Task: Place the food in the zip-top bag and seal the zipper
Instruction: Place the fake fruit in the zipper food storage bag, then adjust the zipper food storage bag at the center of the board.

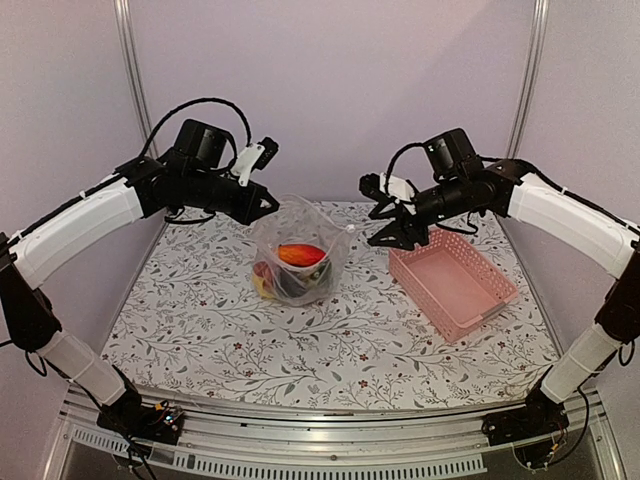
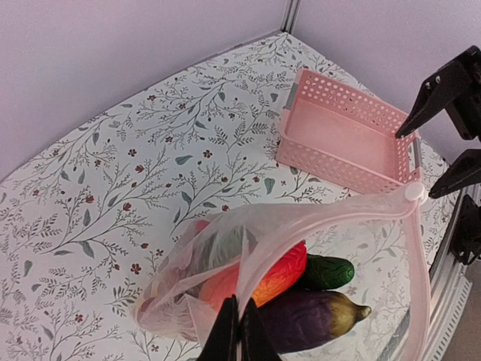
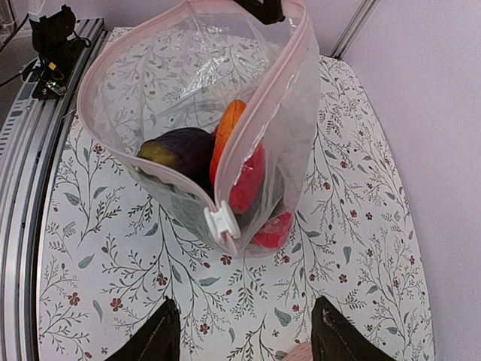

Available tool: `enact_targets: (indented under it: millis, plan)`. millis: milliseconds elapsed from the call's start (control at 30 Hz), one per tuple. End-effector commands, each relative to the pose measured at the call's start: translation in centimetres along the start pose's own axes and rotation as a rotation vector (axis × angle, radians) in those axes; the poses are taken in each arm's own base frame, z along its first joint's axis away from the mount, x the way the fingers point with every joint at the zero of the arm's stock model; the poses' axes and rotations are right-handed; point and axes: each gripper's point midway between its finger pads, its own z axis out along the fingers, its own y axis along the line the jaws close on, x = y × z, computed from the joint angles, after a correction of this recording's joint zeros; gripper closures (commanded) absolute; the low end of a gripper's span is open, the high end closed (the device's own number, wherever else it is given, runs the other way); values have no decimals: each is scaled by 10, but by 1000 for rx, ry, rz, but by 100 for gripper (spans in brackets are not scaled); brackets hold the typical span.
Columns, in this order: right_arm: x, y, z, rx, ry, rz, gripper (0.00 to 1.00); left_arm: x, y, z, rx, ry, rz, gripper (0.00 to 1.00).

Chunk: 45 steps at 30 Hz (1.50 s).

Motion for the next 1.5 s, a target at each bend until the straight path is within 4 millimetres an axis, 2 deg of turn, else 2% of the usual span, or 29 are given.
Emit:
enact_targets:
  millis: [0,333,600,833,933,1133,1200,1367,1467]
  plan:
    - [0,7,16,-67,-31,-34,42,-12,7,-4,-17,-18,13,98]
    - [-7,2,34,-100,-84,-15,52,-10,6,-4,-16,-15,10,98]
    - [-22,6,36,-119,-122,-21,57,-10,6,-3,-12,-16,6,98]
    - [-20,8,39,-117,-112,-26,70,-11,6,-7,-20,-21,6,99]
    - [-20,10,37,-114,-110,-34,82,-11,7,-9,-26,-24,8,98]
    - [-18,7,32,-82,-99,-40,89,-11,9,-9,-36,-24,10,99]
    - [-19,5,30,-66,-97,-45,96,-12,10,-10,-41,-26,11,99]
    - [-21,5,24,-50,-98,-45,96,-12,11,-9,-47,-25,13,99]
    - [-24,5,20,-42,-103,-45,100,-11,13,-9,-53,-25,13,99]
